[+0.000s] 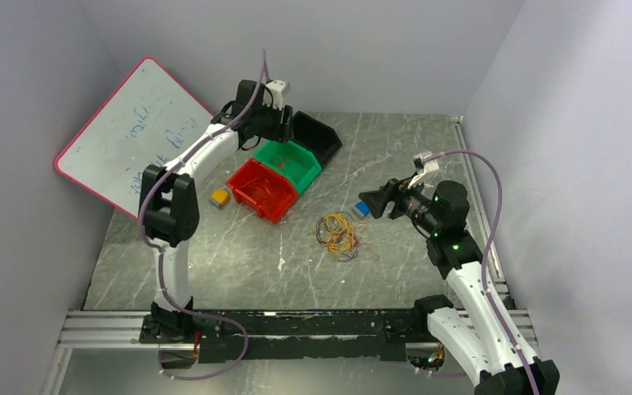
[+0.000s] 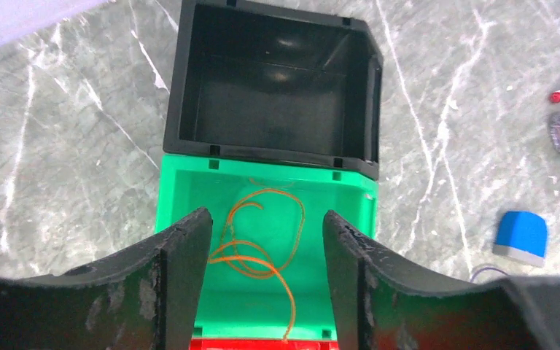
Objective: Untangle the cables
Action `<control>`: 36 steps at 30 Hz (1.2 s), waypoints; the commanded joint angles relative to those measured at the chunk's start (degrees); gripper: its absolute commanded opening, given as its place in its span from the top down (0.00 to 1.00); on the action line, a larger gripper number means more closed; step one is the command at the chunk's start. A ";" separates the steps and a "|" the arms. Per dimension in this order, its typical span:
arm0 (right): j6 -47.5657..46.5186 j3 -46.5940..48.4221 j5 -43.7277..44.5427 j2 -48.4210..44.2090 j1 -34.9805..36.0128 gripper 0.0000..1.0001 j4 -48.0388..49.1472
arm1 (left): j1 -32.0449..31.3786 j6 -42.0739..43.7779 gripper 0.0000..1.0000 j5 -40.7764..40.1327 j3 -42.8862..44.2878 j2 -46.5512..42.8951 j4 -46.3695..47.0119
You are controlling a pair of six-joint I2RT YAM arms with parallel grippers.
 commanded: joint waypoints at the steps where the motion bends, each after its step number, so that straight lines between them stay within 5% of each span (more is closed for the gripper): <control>1: -0.29 -0.93 -0.46 -0.36 -0.16 0.23 0.37 | -0.17 1.93 0.35 0.59 -3.61 -6.37 -0.21; 12: 0.05 -1.59 -1.71 0.94 -0.19 0.23 1.86 | -0.19 2.51 0.27 -0.05 -20.76 -17.78 1.35; 25: -0.46 -1.04 -1.70 0.48 -0.19 0.22 0.69 | -0.85 2.94 0.48 1.39 -19.60 -13.00 2.35; 32: -0.56 -1.00 -1.72 0.54 -0.15 0.22 0.60 | -1.45 3.49 0.49 0.15 -19.81 -11.80 2.19; 36: -0.68 -0.60 -2.04 0.74 -0.16 0.22 0.39 | -1.57 4.05 0.61 -0.58 -19.16 -11.03 2.08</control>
